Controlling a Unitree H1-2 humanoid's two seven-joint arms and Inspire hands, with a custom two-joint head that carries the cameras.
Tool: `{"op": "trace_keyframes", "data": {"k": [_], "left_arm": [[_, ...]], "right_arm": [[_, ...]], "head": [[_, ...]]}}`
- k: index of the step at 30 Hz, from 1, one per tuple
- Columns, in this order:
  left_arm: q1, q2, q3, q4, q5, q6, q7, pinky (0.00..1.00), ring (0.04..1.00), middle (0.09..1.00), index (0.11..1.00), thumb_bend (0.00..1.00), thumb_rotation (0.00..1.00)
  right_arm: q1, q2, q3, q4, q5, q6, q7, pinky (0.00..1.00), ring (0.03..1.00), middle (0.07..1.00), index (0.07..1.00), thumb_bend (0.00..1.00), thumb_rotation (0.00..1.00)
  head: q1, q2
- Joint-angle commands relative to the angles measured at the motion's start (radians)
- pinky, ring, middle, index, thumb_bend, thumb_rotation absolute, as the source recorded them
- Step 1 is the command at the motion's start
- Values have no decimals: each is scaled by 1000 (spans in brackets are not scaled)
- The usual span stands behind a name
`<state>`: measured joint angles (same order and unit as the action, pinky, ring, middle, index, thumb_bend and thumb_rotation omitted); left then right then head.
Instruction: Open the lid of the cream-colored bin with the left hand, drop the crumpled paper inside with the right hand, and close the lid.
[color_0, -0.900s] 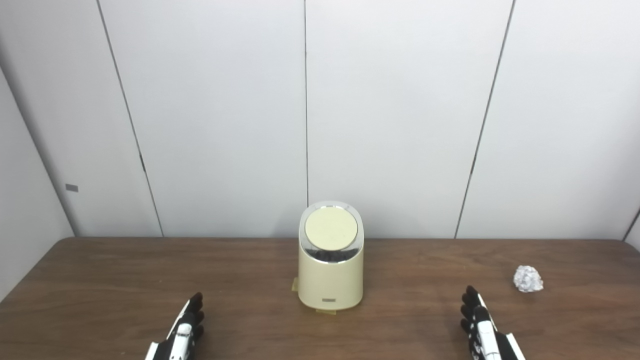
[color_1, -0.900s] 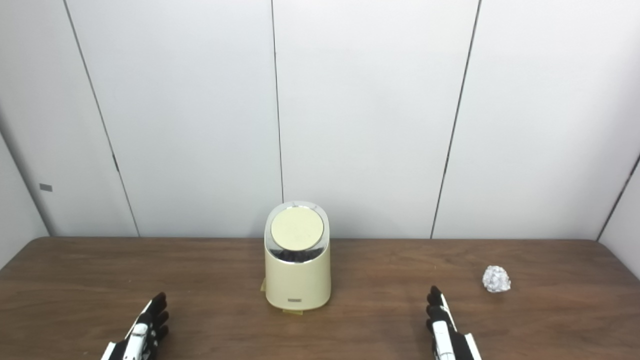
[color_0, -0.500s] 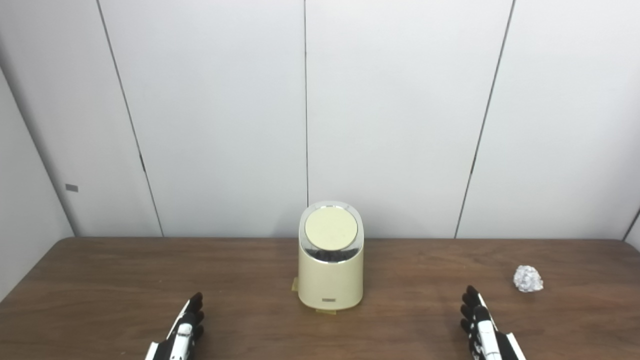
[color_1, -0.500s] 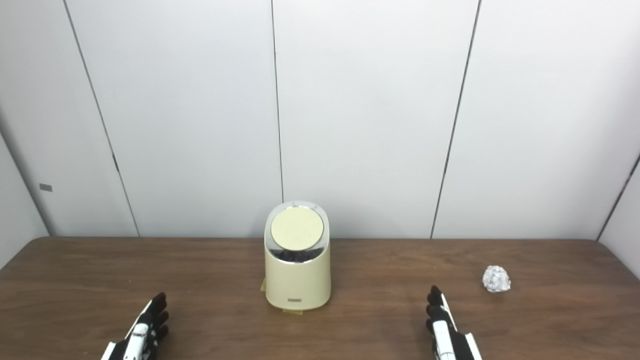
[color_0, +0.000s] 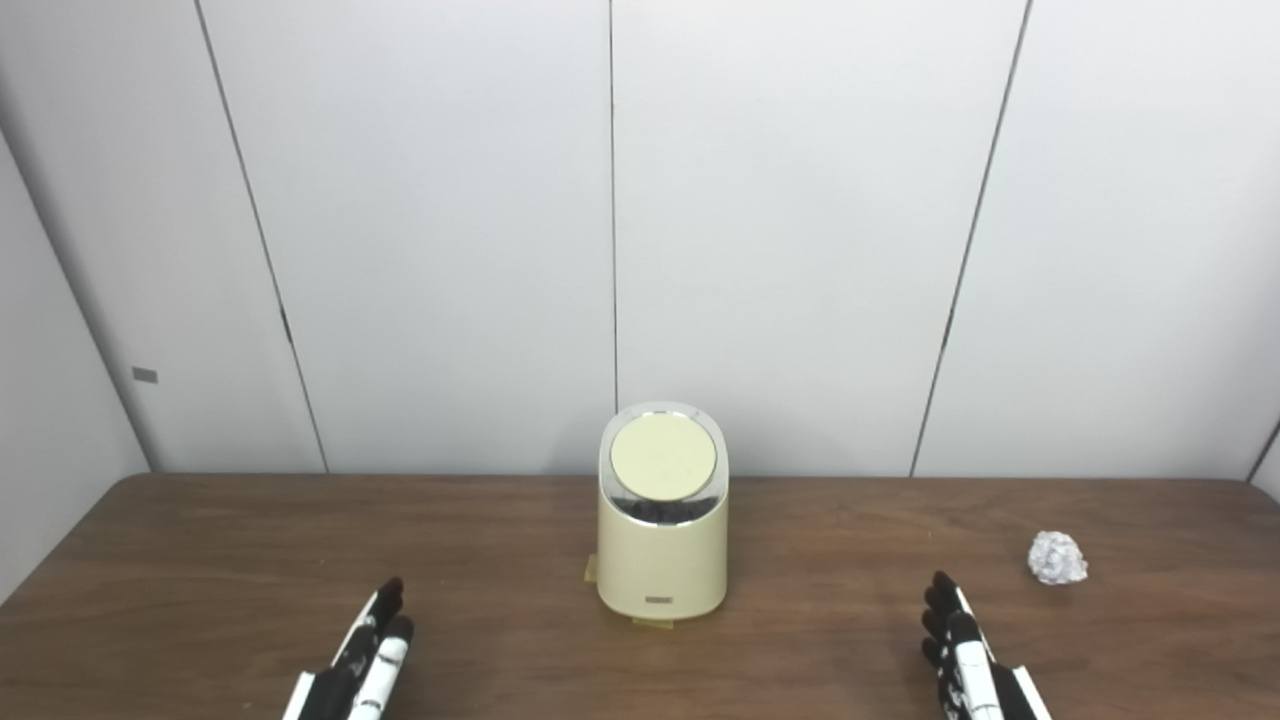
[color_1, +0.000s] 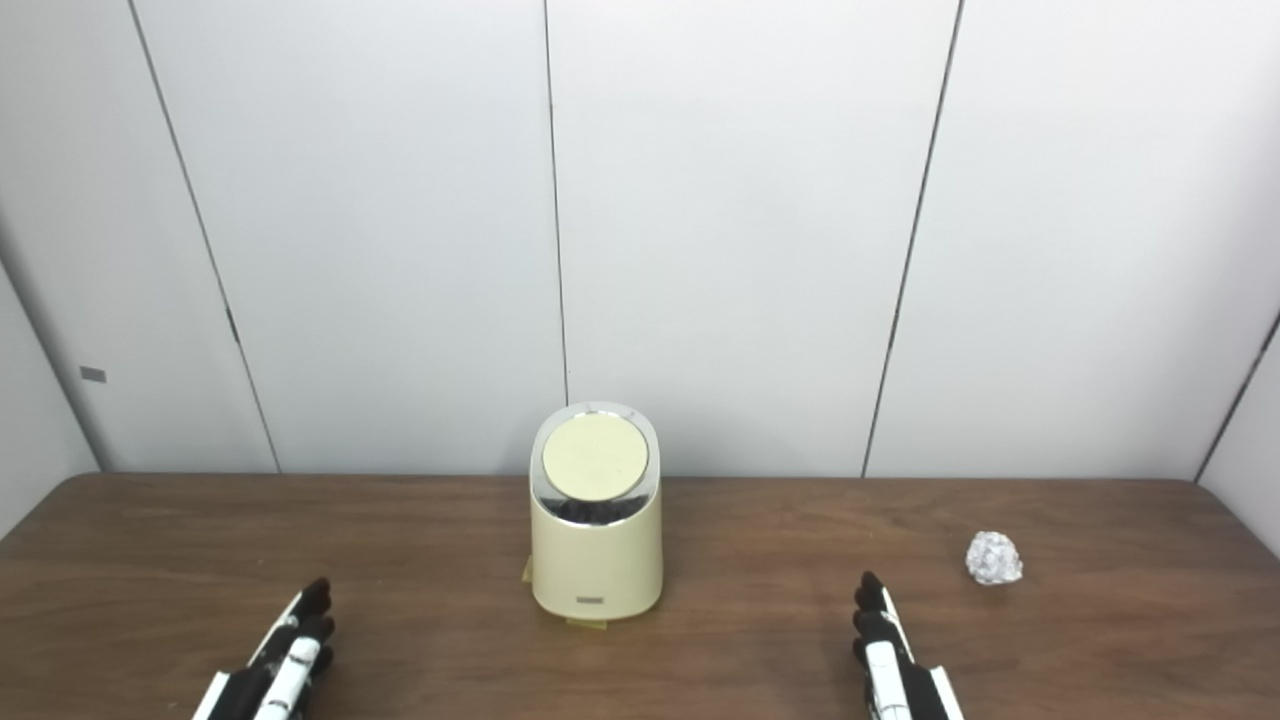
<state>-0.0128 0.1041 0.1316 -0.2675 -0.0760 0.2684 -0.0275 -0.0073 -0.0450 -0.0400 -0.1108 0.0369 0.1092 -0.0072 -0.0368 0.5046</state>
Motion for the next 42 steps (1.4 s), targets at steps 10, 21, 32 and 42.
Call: {"op": "trace_keyframes", "data": {"k": [10,21,32,42], "left_arm": [[-435,56,-129,-26,202,193,6,870,939,958,989,740,421],[-709,113,-289,135,574,201,-124,748,884,911,919,925,278],[-872,98,-413,317,880,199,-330,721,925,956,929,941,185],[-928,161,-546,432,960,133,-323,799,901,917,892,968,143]], "right_arm": [[-28,-1,4,-1,-1,-9,7,999,996,994,991,609,1000],[-32,-6,14,0,-18,4,6,989,987,992,990,628,1000],[-27,7,19,-5,-28,9,-1,980,985,987,983,621,1000],[-22,12,20,-14,-23,6,-1,983,986,986,982,634,1000]], "head": [[8,14],[16,30],[15,29],[18,37]]}}
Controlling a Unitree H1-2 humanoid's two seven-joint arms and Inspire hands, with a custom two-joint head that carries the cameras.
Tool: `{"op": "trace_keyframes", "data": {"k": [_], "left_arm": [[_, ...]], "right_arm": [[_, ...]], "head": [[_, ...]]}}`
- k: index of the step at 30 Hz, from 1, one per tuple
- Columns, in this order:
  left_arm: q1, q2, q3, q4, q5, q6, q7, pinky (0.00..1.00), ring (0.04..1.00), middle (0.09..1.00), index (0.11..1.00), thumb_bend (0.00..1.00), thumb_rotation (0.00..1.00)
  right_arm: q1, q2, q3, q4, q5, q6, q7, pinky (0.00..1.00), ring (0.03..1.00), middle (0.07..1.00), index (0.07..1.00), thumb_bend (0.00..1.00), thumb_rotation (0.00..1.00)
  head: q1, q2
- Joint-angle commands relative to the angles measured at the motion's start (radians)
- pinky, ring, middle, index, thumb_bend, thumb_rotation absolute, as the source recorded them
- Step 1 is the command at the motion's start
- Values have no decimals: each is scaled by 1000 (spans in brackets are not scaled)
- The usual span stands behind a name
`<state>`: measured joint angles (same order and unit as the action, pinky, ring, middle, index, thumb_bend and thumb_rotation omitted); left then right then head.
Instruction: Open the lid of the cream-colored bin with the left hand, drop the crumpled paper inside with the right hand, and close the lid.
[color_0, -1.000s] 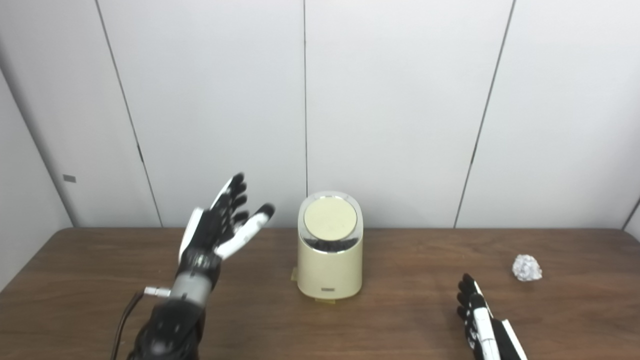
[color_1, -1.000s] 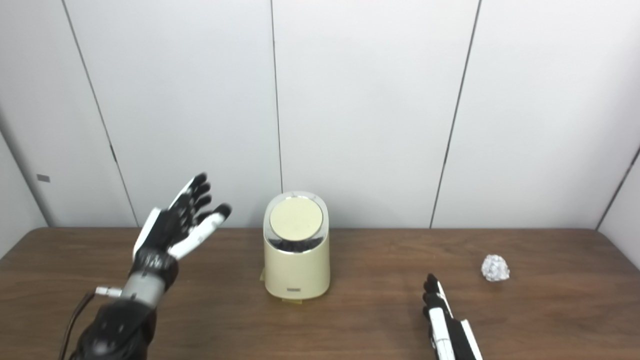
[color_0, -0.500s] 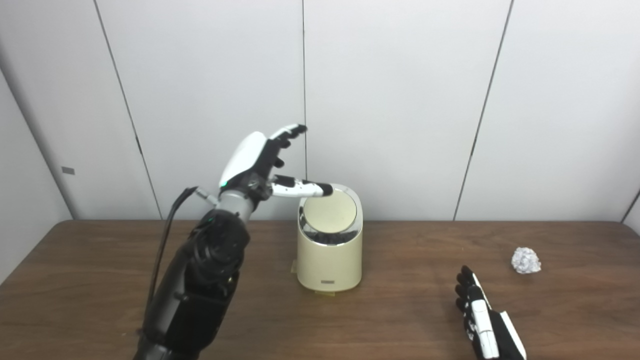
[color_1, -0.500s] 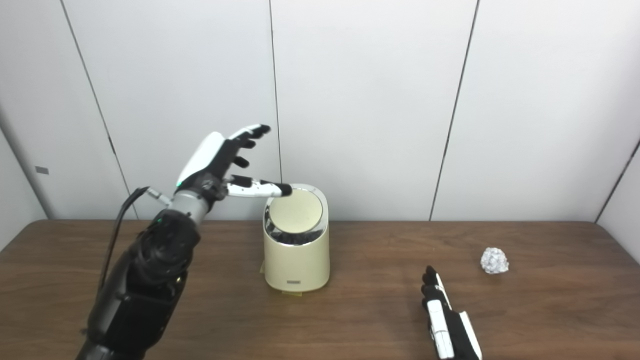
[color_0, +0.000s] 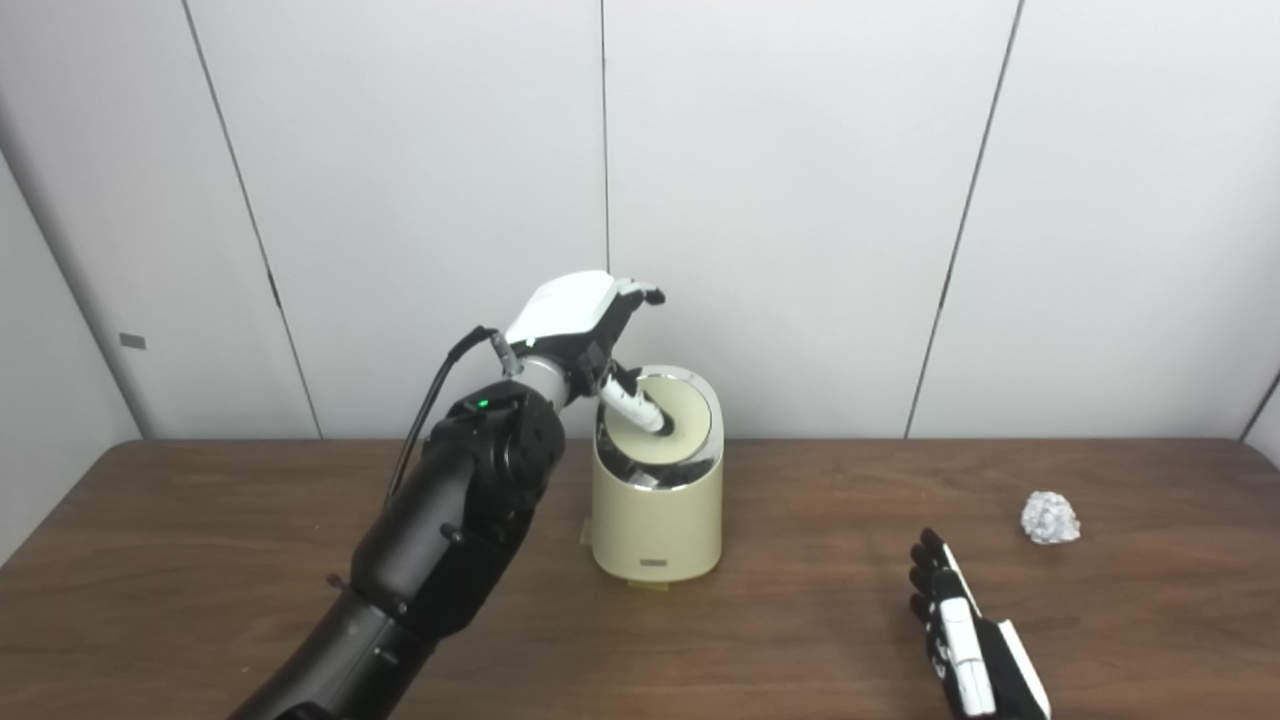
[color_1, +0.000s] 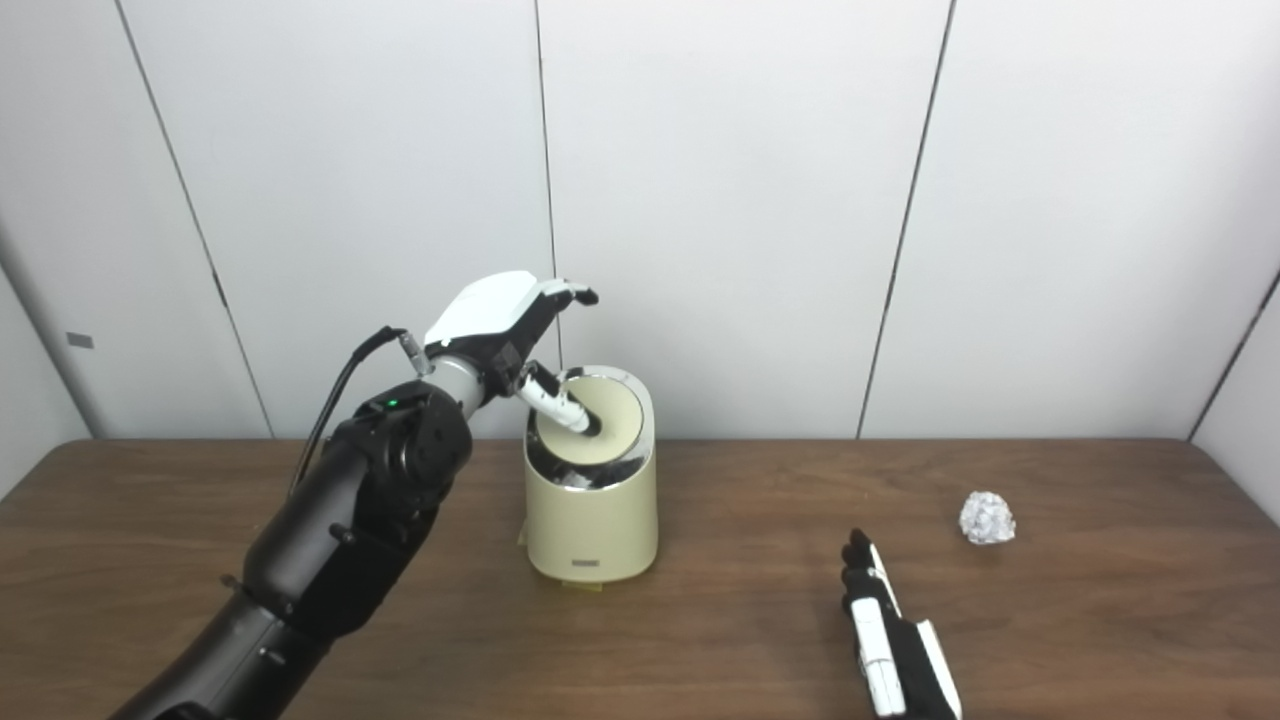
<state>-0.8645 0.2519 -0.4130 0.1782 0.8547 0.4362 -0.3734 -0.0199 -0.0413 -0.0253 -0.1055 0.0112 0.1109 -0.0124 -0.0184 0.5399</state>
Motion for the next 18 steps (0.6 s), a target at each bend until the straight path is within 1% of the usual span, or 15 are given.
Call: {"op": "trace_keyframes", "data": {"k": [1,5,10,13,18], "left_arm": [[-76,17,-8,-11,32,-40,26,804,895,910,889,968,136],[-71,26,-39,4,71,-61,52,811,888,891,881,975,122],[-59,37,-72,1,134,-83,68,845,918,914,891,969,102],[-52,40,-75,1,143,-98,71,879,926,920,894,953,106],[-39,39,-71,-14,150,-122,74,896,929,920,896,931,135]], "right_arm": [[-8,8,5,-20,2,5,4,983,987,987,983,629,1000],[-6,6,8,-29,0,9,6,982,986,987,984,637,1000],[2,3,14,-48,-4,25,8,979,983,987,980,654,1000],[6,3,23,-57,-16,31,5,971,975,981,972,662,1000],[9,9,31,-67,-28,38,3,962,967,976,966,648,1000]], "head": [[0,1],[0,4],[4,10],[1,14],[-7,20]]}}
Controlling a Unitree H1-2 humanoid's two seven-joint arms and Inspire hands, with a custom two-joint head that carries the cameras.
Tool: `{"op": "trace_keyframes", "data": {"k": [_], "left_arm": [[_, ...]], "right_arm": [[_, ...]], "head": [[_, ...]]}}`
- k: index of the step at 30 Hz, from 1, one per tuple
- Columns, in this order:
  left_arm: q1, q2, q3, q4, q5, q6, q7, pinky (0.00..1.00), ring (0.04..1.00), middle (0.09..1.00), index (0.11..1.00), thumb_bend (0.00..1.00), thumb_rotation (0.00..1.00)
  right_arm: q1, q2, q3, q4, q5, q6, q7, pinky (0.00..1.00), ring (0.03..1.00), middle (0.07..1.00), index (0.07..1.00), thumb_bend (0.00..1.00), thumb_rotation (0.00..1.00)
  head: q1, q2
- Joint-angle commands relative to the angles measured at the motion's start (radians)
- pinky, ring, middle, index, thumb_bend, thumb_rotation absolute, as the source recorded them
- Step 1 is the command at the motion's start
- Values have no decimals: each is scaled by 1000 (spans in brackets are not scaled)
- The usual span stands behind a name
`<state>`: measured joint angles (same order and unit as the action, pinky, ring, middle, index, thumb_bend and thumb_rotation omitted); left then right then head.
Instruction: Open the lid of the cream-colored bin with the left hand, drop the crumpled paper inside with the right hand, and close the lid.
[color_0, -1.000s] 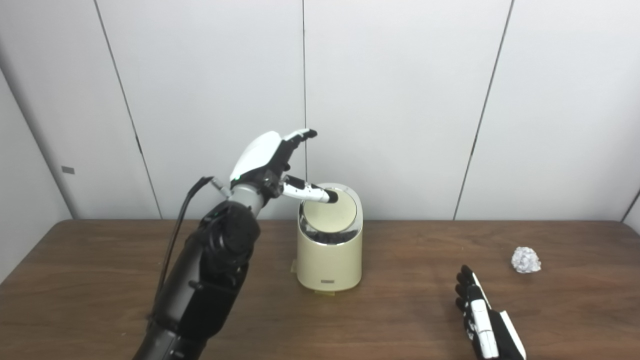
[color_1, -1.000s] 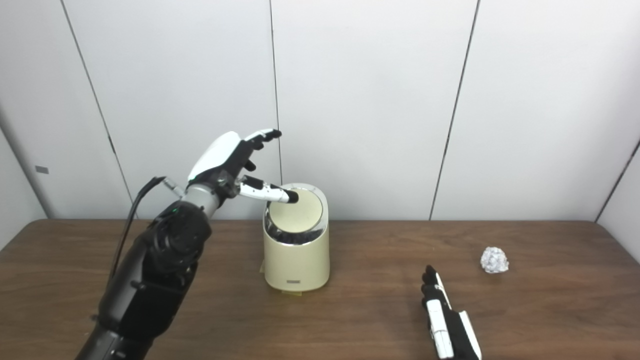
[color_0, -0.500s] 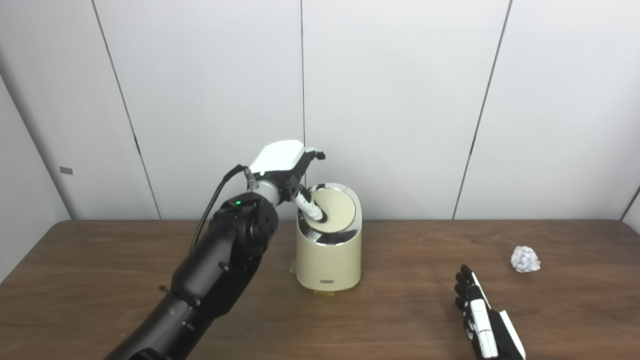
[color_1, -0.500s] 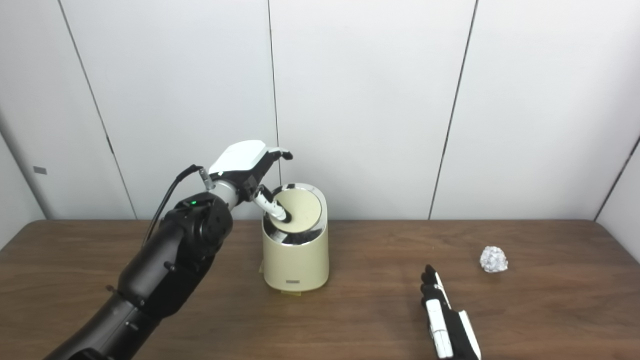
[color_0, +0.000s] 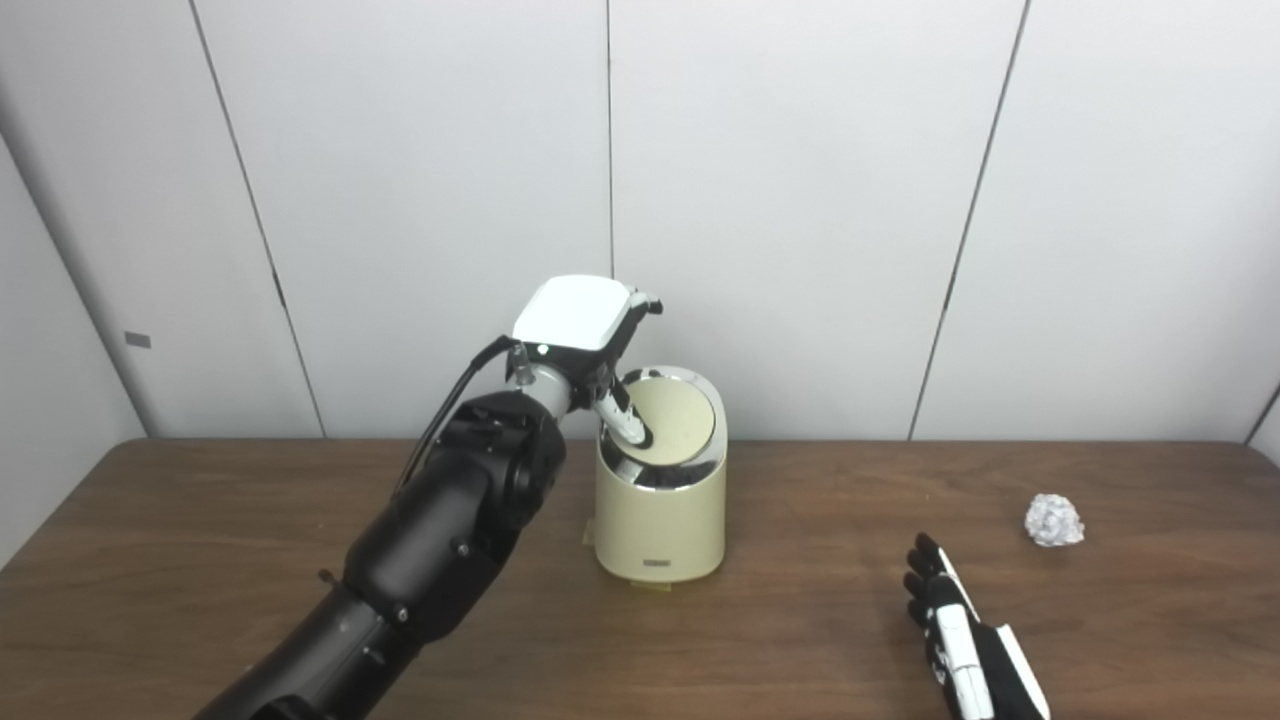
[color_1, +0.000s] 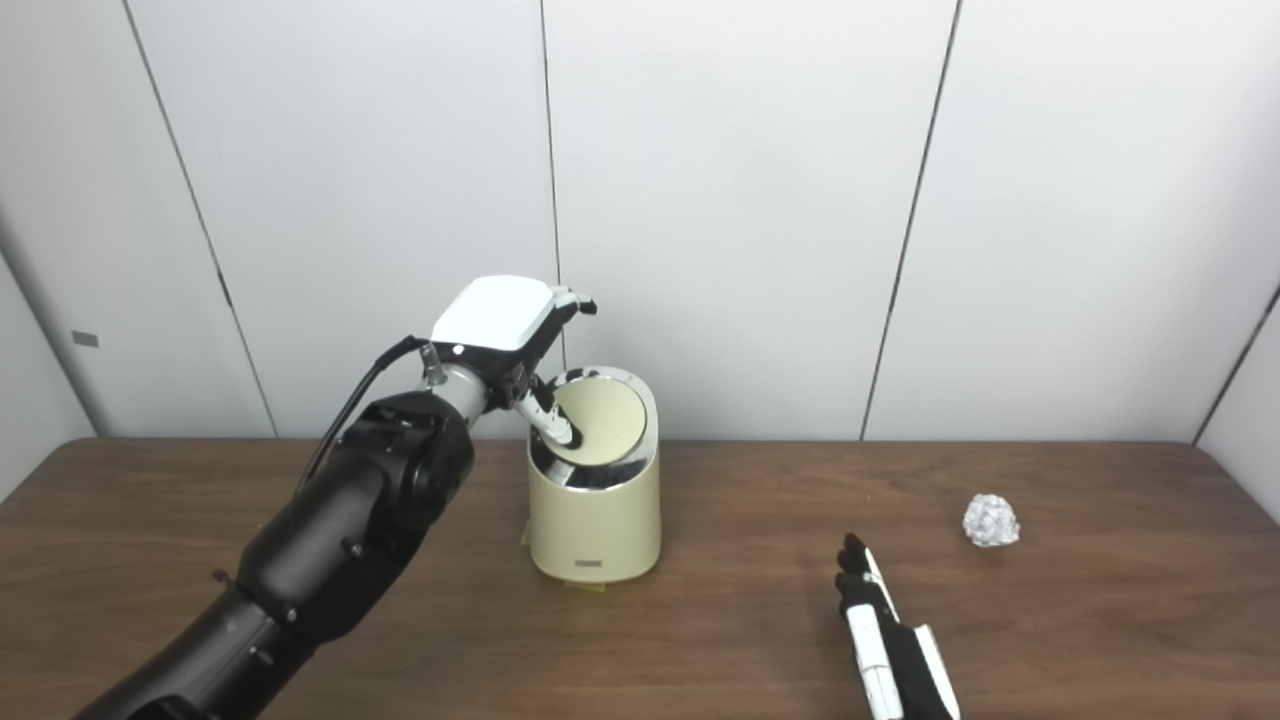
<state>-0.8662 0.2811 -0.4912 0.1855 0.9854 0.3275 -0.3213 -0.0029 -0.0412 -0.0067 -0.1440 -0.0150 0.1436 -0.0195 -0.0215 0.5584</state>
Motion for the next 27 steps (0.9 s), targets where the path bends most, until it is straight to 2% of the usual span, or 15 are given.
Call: {"op": "trace_keyframes", "data": {"k": [1,6,10,14,17,22,27], "left_arm": [[-35,5,7,-24,21,-13,19,898,932,921,898,927,137],[-33,-18,-4,-12,23,-33,31,920,948,929,898,929,127],[-32,-32,-45,31,76,-41,55,885,926,909,886,959,125],[-11,-37,-79,45,106,-68,45,916,929,906,884,968,107],[5,-36,-96,46,126,-75,35,902,925,907,890,977,104],[13,-34,-90,40,134,-75,12,900,929,913,900,964,110],[12,-31,-43,3,103,-61,-11,893,927,915,901,951,115]], "right_arm": [[-8,10,13,-30,-2,8,9,962,966,976,968,644,1000],[-9,21,8,-33,9,11,4,962,966,974,973,633,1000],[-12,21,9,-36,8,12,2,965,967,976,978,639,1000],[-13,21,10,-37,12,10,4,979,979,985,983,646,1000],[-11,20,14,-38,7,8,3,977,975,981,981,637,1000],[-10,20,16,-47,-1,21,-2,958,960,973,979,631,1000],[-13,18,11,-38,4,21,-1,963,964,974,981,636,1000]], "head": [[-4,1],[-4,2],[-4,-1],[-8,1],[-8,1],[-4,5],[-1,6]]}}
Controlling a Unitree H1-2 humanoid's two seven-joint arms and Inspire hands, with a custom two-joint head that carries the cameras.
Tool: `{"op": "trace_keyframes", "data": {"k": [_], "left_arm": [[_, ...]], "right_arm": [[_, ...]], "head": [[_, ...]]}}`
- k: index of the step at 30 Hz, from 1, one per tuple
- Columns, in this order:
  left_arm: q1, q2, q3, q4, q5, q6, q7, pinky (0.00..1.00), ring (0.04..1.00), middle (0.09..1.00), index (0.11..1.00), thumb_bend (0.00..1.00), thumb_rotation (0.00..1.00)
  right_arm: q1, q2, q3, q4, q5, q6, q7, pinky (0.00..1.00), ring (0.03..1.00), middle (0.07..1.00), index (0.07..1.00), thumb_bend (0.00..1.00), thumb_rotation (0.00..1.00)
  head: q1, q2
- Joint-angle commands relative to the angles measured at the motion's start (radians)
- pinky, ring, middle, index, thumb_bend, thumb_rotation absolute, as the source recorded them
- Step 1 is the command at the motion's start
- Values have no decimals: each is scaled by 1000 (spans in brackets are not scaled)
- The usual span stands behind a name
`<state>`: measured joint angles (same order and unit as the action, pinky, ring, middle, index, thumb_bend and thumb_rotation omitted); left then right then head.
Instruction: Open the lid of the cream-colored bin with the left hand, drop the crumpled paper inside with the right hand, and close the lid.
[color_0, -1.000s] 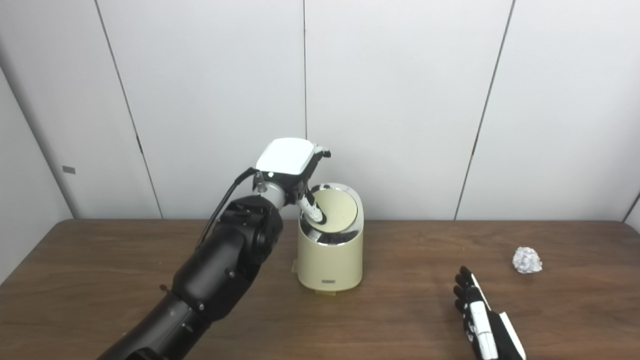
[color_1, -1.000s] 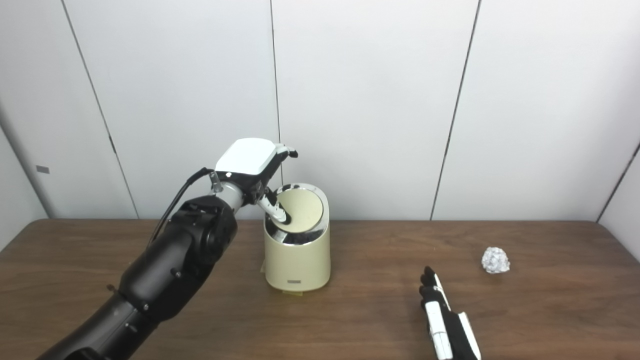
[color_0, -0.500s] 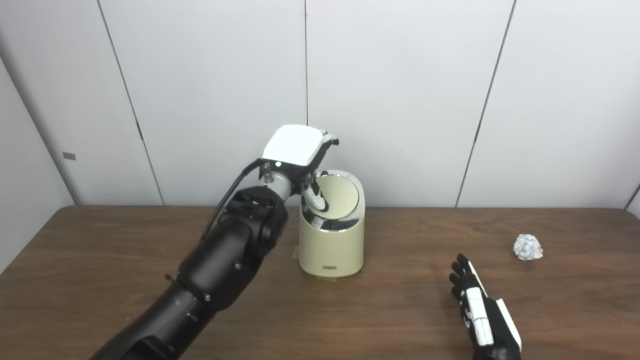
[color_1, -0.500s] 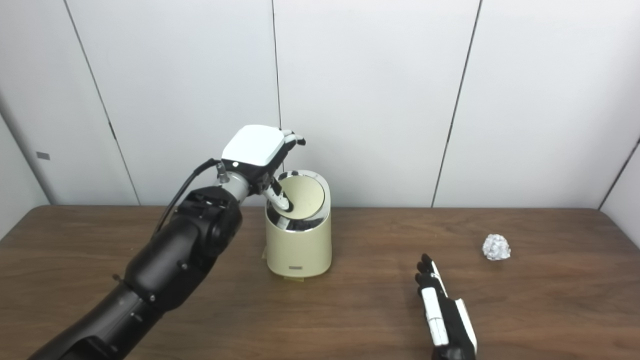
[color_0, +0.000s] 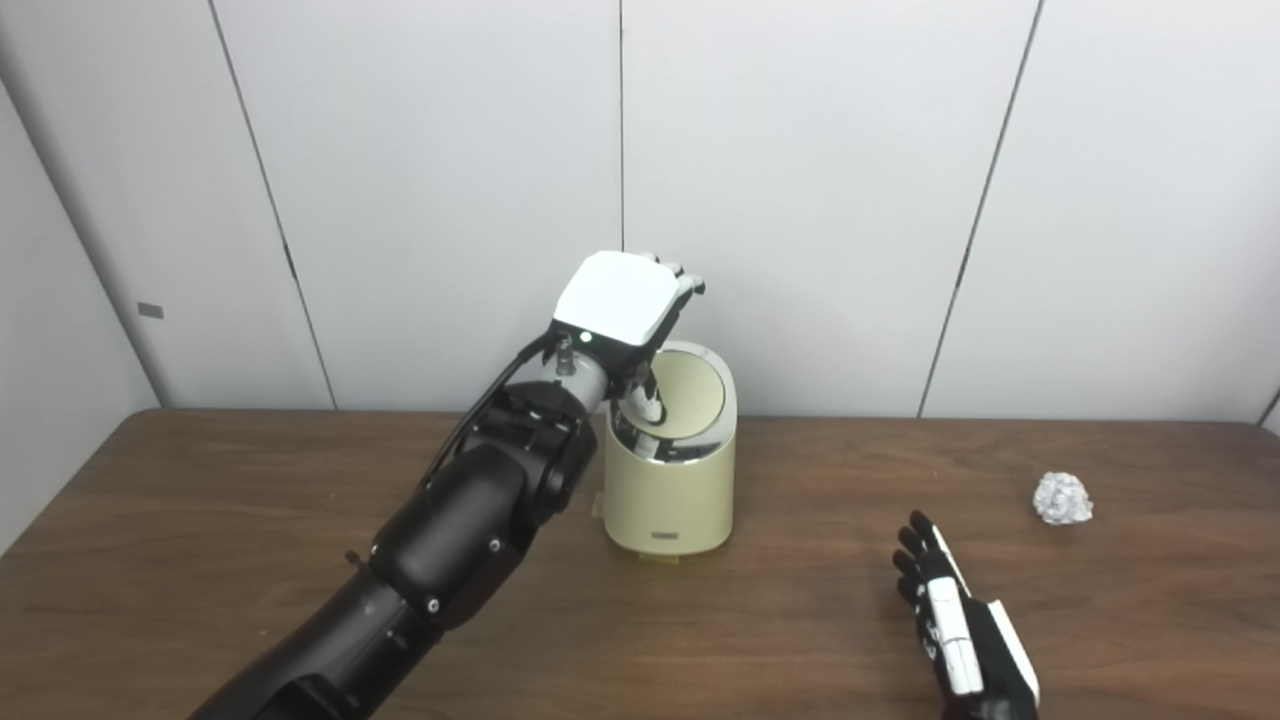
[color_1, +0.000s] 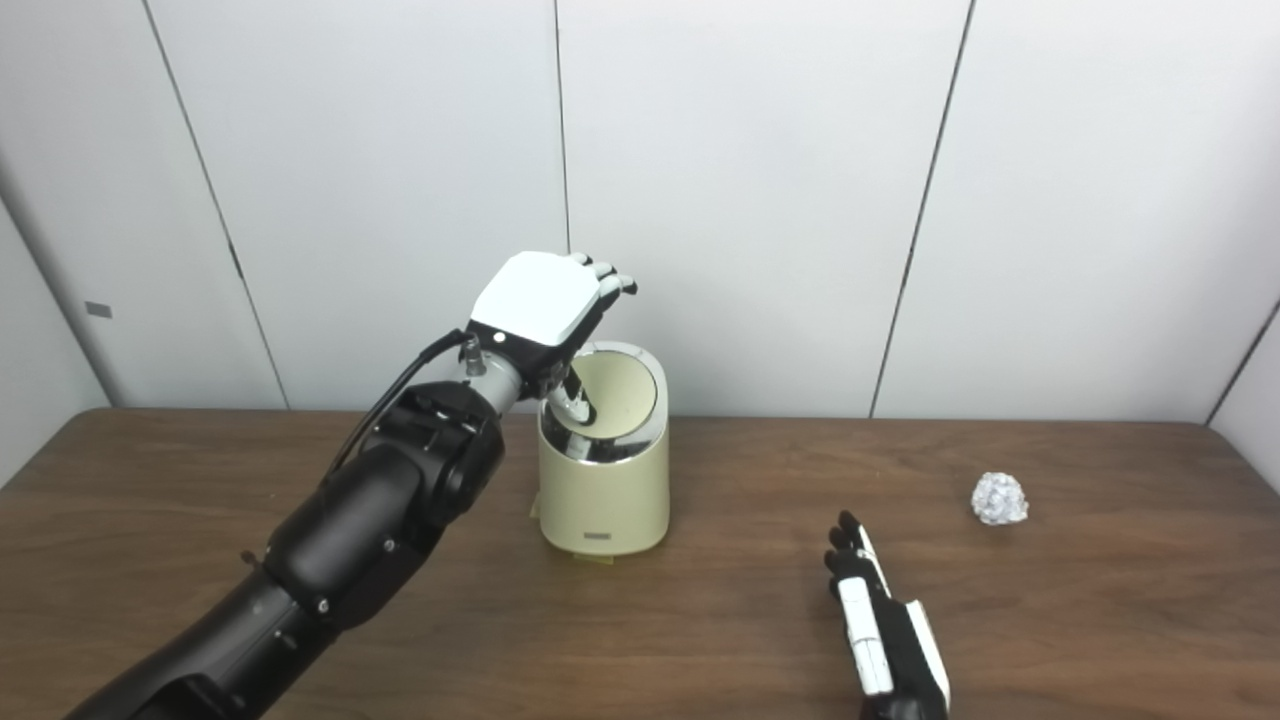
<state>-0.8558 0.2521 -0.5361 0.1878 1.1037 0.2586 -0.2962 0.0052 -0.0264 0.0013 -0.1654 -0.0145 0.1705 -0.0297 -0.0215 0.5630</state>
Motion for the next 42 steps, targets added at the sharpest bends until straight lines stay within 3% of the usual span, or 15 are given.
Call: {"op": "trace_keyframes", "data": {"k": [1,5,10,13,15,22,26,35,36,38,40,42], "left_arm": [[0,-3,20,-5,-31,12,-40,897,929,917,902,941,109],[-1,-11,110,-35,-121,33,-56,857,909,904,888,932,88],[26,-78,306,-93,-366,115,-62,717,863,869,848,833,306],[64,-115,411,-144,-502,150,-42,656,815,861,857,753,352],[89,-129,461,-178,-561,150,-14,673,815,860,867,720,367],[168,-139,555,-280,-662,177,82,741,817,825,865,618,373],[241,-134,608,-344,-748,203,87,779,839,849,888,531,492],[456,-146,664,-480,-871,199,125,850,870,880,901,466,770],[482,-151,670,-488,-885,195,134,867,885,893,914,452,822],[524,-161,681,-488,-918,177,149,874,891,897,919,450,844],[558,-171,691,-478,-956,153,165,908,923,930,933,433,894],[594,-197,712,-471,-1013,140,179,925,939,947,942,420,919]], "right_arm": [[-22,4,1,-16,4,-4,8,965,965,975,981,643,1000],[-27,-1,-2,-12,4,-1,8,970,969,978,981,653,1000],[-37,-4,-10,5,15,-12,10,971,973,981,980,654,1000],[-41,-4,-14,18,22,-22,12,974,975,983,981,647,1000],[-43,-6,-16,23,22,-26,12,975,975,983,982,641,1000],[-43,-17,-20,25,25,-26,14,972,965,976,976,622,1000],[-54,-28,-21,33,32,-23,22,981,969,982,981,636,1000],[-79,-47,-26,10,24,-14,32,948,967,973,971,652,989],[-84,-52,-25,0,14,-13,30,921,943,963,967,633,911],[-91,-57,-27,-19,-1,-11,22,909,931,957,963,627,872],[-101,-54,-39,-29,4,-13,13,842,883,932,933,636,669],[-117,-54,-50,-24,-17,-49,-8,803,867,915,914,669,560]], "head": [[-1,1],[-2,0],[-2,-11],[-6,-20],[-7,-19],[4,-14],[7,-12],[5,5],[6,6],[5,8],[0,9],[-4,10]]}}
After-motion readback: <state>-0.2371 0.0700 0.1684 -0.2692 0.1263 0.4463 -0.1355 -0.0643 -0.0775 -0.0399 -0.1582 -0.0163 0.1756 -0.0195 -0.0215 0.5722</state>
